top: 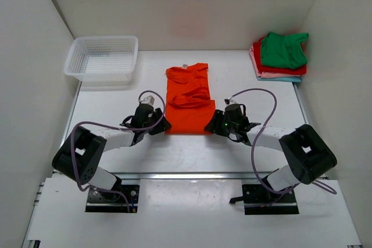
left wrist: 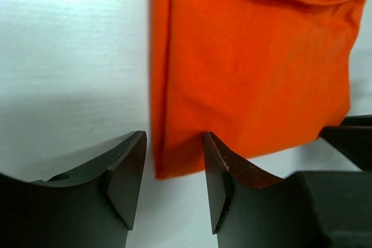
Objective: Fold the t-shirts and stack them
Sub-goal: Grab one side of the 2/3 rectangular tshirt with both arms, then fold the long partially folded tshirt into a neat square
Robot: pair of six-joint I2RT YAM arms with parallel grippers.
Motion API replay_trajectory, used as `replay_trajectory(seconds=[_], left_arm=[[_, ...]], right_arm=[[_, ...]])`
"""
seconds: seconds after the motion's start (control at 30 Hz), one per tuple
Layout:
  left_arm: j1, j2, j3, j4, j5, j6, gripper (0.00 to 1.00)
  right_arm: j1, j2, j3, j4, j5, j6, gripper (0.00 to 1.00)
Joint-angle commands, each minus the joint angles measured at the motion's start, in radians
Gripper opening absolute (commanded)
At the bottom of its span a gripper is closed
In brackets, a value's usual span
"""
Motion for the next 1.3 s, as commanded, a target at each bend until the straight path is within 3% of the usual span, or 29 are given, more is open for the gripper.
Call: replay_trajectory(seconds=[0.0,0.03,0.07,0.1,0.13,0.2,0.3,0.5,0.67,0.8,1.0,1.1,1.27], left_arm=[[-0.017,0.058,0.023,0.057,0.019,-0.034,0.55],[-0.030,0.068,0.025,0.073,0.031,-0.042,0.51],[-0.039,0.073,0.017,0.084,0.044,-0.047,0.37],[-0.044,0.072,0.005,0.092,0.036,-0.050,0.24],[-0.047,0.058,-0.003,0.090,0.050,-0.060,0.00],[-0.046,0.012,-0.044,0.074,0.067,-0.077,0.00],[-0.098,-0.126,-0.099,-0.082,0.044,-0.051,0.00],[-0.121,-0.587,-0.233,-0.342,0.056,-0.112,0.00],[-0.070,-0.774,-0.199,-0.431,0.133,-0.120,0.00],[-0.021,-0.682,-0.089,-0.425,0.176,-0.074,0.00],[0.140,-0.480,0.089,-0.339,0.271,-0.040,0.00],[0.197,-0.335,0.201,-0.290,0.277,-0.010,0.00],[0.278,0.078,0.489,-0.201,0.276,0.019,0.00]], right_arm=[[0.025,0.042,0.016,-0.007,0.042,0.017,0.40],[0.029,0.036,0.010,-0.018,0.046,0.027,0.40],[0.037,0.016,-0.007,-0.024,0.050,0.038,0.40],[0.045,0.011,-0.016,-0.028,0.056,0.040,0.22],[0.058,0.004,-0.027,-0.039,0.054,0.040,0.00],[0.071,-0.025,-0.025,-0.094,0.044,0.034,0.00],[0.123,-0.105,-0.018,-0.222,0.037,0.012,0.00],[0.224,-0.303,-0.051,-0.475,-0.056,0.020,0.00],[0.155,-0.398,-0.007,-0.541,-0.217,-0.032,0.00],[0.028,-0.349,0.157,-0.619,-0.344,-0.141,0.01],[-0.131,-0.162,0.447,-0.690,-0.443,-0.270,0.00],[-0.187,-0.018,0.615,-0.705,-0.469,-0.325,0.00],[-0.270,0.362,0.985,-0.693,-0.492,-0.382,0.00]])
